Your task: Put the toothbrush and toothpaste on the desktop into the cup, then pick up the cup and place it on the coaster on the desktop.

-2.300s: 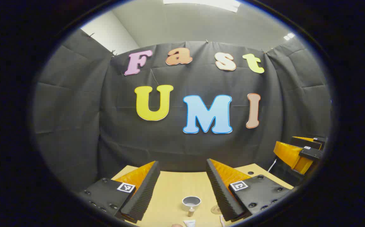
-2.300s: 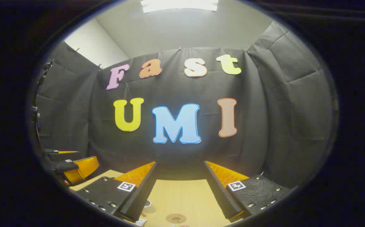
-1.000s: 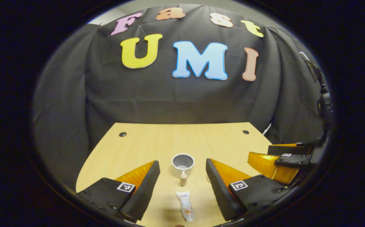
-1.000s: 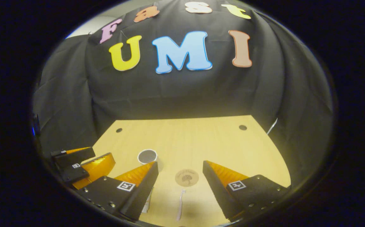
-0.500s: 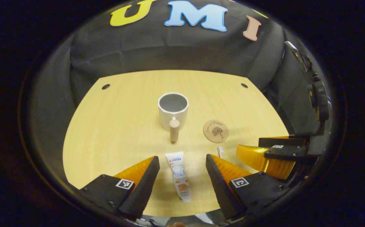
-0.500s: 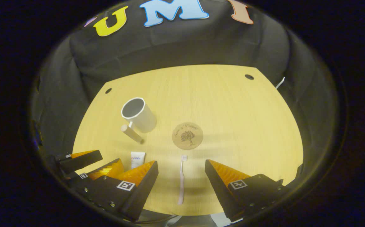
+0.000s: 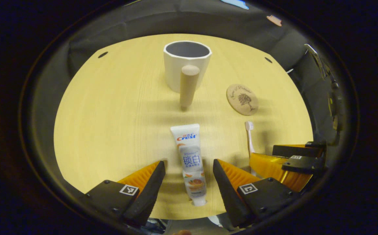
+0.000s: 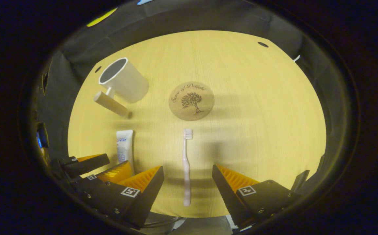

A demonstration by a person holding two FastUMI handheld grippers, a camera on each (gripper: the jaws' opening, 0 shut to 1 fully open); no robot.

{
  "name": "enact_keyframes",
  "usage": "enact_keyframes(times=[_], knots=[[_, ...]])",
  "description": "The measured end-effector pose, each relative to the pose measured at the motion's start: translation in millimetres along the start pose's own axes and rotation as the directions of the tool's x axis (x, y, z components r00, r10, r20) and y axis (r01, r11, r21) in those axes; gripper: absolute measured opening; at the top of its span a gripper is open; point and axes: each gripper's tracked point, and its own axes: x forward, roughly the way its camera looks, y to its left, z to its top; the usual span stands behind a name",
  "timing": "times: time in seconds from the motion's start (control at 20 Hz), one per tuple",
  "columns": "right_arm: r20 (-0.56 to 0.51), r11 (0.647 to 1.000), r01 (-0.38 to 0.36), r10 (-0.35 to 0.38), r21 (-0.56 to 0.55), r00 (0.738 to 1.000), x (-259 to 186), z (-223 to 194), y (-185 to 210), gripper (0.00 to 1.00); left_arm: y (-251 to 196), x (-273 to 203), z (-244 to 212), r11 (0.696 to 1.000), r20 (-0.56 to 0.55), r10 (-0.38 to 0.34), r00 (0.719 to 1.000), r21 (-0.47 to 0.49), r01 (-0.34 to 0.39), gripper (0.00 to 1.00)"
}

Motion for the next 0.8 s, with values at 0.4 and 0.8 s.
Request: enact_keyframes(times=[0.4,0.8], knots=[[-0.094,0.996,0.077,-0.081,-0.042,0.992,20.4,-8.4,-8.8,0.92,16.4,18.3,-9.2,0.996,-0.101,0.090,0.991,0.030,-0.088,0.98],[-0.143,0.993,0.101,-0.108,-0.058,0.984,25.6,-9.7,-7.7,0.92,14.2,19.8,-6.8,0.995,-0.141,0.096,0.985,0.019,-0.094,0.97]])
